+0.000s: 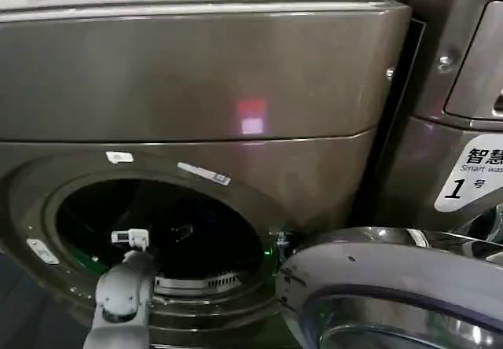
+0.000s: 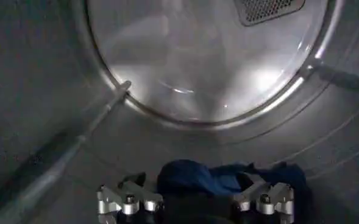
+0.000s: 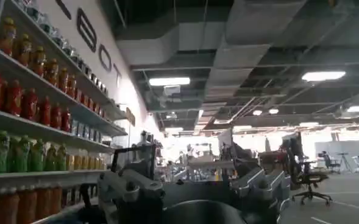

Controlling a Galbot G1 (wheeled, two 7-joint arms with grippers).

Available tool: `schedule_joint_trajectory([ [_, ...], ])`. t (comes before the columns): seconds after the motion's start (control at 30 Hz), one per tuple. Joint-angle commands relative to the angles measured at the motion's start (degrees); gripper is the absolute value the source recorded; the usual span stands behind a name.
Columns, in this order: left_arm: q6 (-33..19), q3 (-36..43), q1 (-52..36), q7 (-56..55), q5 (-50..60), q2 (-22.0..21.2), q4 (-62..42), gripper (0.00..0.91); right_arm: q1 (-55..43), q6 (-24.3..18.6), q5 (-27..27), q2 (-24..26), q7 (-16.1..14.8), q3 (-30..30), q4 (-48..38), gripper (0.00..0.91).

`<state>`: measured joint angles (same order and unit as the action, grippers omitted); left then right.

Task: Grasp the clothes from the dryer.

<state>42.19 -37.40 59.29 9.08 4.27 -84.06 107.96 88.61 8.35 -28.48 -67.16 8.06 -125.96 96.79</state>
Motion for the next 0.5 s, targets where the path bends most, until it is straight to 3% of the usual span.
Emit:
schedule_joint_trajectory([
  [0.03, 2.8, 0.1, -8.9, 0.3, 1.7, 0.3, -11.3, 0.907, 0.0, -0.2, 0.1, 0.0, 0.0, 0.0, -0.1, 0.907],
  [0.3, 0.7, 1.9, -14.7, 2.9, 6.4, 0.8, -18.0, 0.907, 0.0, -0.4, 0.1, -0.2, 0.0, 0.2, -0.1, 0.907],
  [0.47, -2.2, 2.4, -20.6, 10.3, 20.3, 0.5, -25.1, 0.907, -0.1, -0.4, 0.1, -0.3, 0.0, 0.7, 0.2, 0.907],
  [0.5, -5.3, 2.3, -22.3, 12.8, 25.5, 0.4, -27.1, 0.907, -0.1, -0.5, 0.1, -0.4, 0.0, 0.7, 0.2, 0.907],
])
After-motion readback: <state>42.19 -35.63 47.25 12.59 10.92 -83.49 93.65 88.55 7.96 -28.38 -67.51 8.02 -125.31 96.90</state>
